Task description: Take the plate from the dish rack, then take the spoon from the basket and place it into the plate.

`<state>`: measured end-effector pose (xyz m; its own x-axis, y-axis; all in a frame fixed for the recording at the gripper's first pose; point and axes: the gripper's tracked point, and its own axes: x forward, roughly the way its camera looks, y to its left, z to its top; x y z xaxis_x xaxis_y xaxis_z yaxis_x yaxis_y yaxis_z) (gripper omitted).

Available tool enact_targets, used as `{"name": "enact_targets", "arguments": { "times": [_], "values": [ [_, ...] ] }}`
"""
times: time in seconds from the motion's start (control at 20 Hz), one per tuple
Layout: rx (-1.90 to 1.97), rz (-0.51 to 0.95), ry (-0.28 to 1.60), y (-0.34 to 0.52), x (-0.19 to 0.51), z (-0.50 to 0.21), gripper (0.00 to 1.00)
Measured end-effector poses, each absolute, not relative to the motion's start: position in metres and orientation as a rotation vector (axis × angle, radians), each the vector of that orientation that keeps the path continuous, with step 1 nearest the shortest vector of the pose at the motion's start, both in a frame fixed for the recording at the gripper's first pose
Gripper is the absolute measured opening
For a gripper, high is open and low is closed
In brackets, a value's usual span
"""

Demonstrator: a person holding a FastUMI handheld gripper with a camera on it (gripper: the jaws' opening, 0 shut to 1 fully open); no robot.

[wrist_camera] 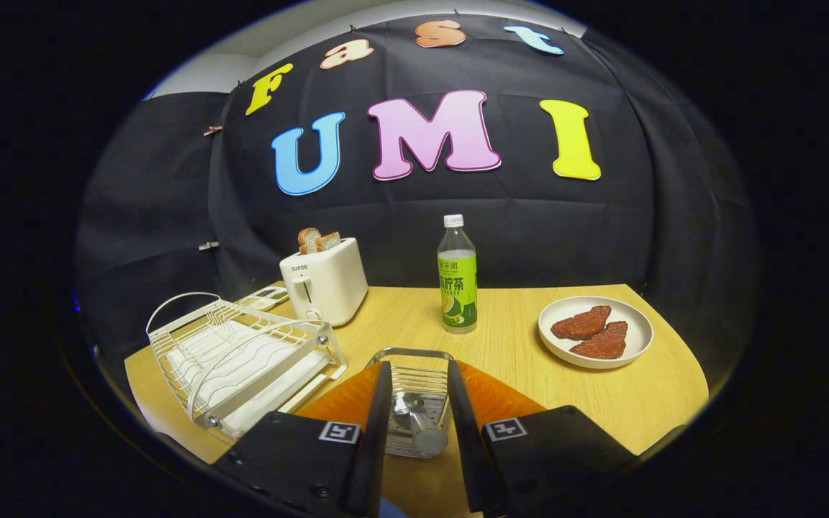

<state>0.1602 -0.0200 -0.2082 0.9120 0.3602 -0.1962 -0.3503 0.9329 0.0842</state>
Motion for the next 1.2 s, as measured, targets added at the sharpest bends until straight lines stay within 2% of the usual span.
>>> {"name": "enact_targets", "arguments": {
  "times": [0.15,0.2,0.3,0.8,1.2],
  "values": [
    [0.036,0.355,0.210,-0.021,0.167,-0.211,0.47],
    [0.030,0.353,0.213,-0.021,0.166,-0.212,0.37],
    [0.024,0.353,0.217,-0.020,0.168,-0.212,0.26],
    [0.051,0.369,0.250,-0.017,0.172,-0.209,0.20],
    [0.069,0.379,0.235,-0.025,0.165,-0.161,0.20]
  ]
}}
